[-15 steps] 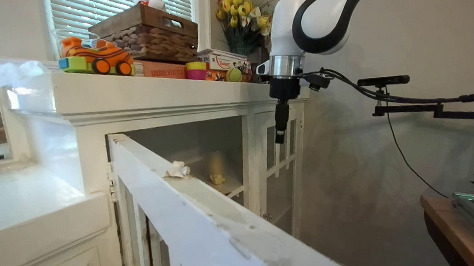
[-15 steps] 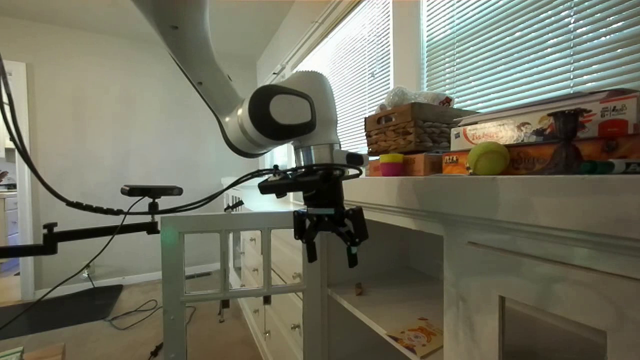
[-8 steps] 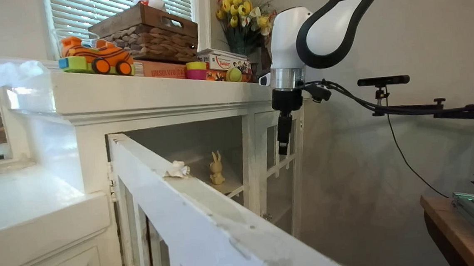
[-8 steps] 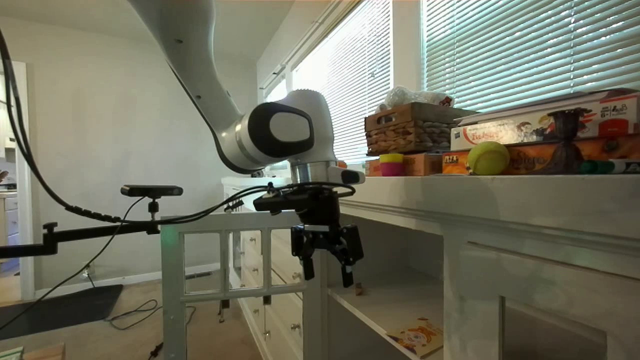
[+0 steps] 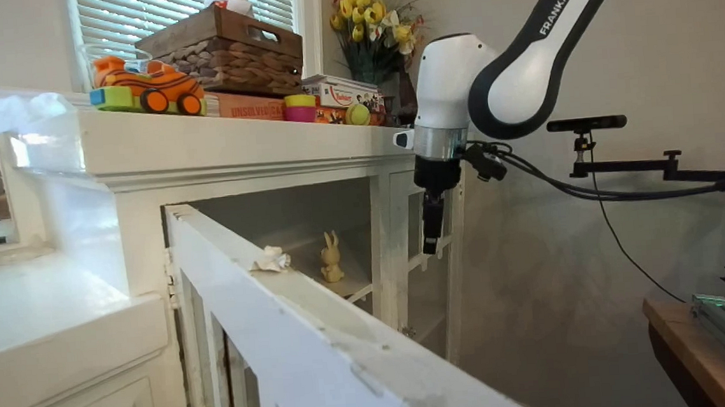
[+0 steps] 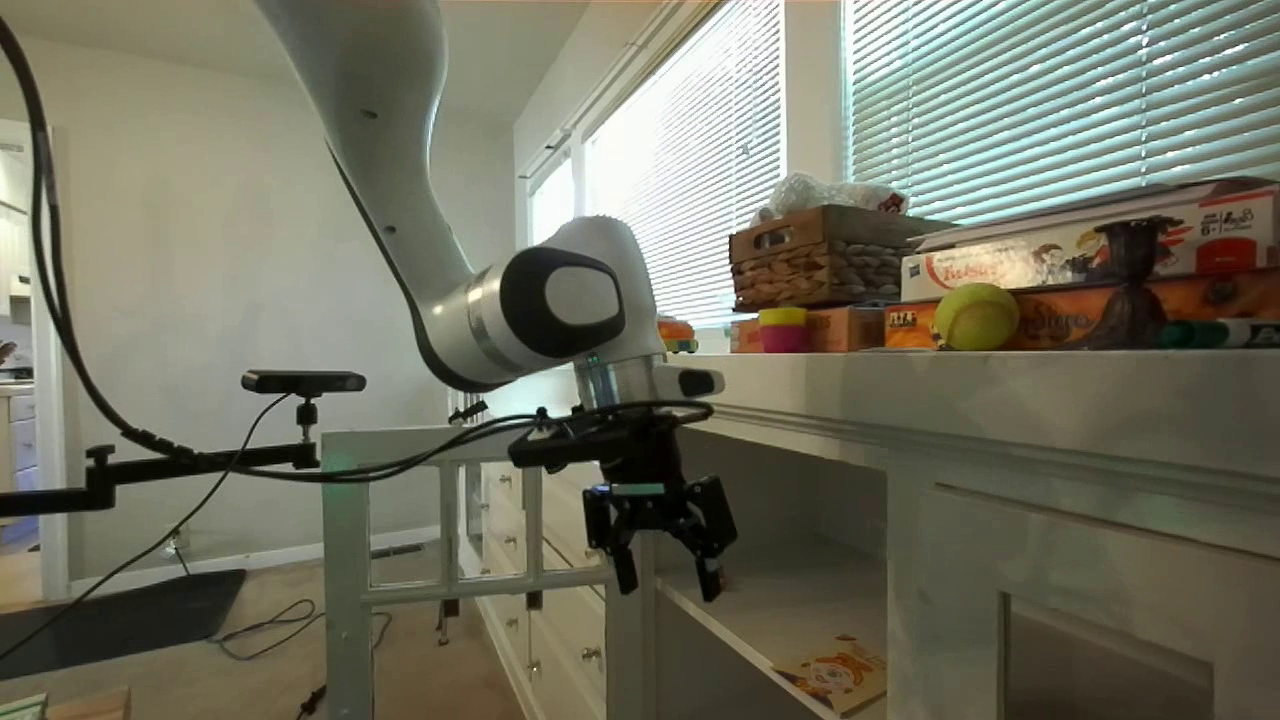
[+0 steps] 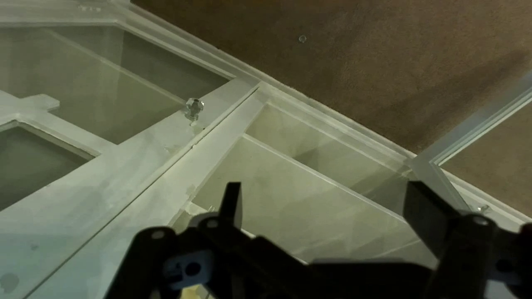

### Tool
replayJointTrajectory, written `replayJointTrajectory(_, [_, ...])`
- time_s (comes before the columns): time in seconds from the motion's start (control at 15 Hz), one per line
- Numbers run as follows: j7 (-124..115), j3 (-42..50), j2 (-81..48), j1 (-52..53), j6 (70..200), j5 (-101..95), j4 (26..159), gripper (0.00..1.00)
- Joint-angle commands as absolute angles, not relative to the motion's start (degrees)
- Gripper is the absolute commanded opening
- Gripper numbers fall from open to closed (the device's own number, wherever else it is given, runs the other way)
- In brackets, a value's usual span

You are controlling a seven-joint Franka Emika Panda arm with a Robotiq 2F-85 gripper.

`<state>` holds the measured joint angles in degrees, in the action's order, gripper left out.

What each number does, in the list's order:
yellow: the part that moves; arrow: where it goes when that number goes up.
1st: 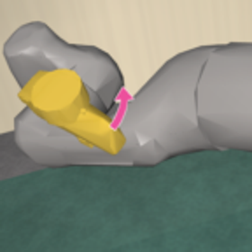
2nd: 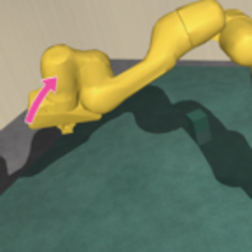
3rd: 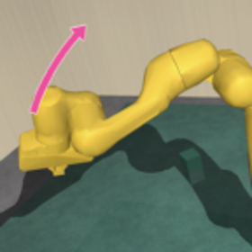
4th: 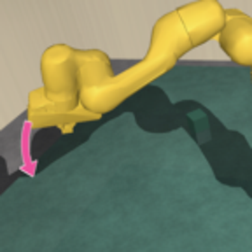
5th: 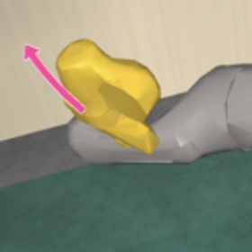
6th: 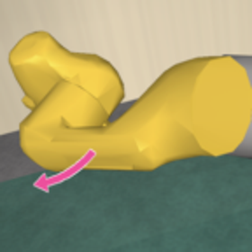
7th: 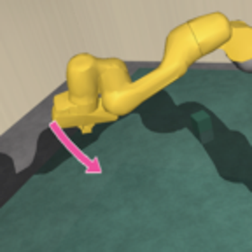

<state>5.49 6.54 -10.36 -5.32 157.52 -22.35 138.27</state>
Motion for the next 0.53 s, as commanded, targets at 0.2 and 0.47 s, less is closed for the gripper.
replayJointTrajectory(0.2, [-15.79,22.25,-21.93,6.41,173.21,-51.31,133.18,1.0])
replayJointTrajectory(0.47, [-28.82,32.9,-27.05,16.51,175.18,-64.78,127.04,1.0])
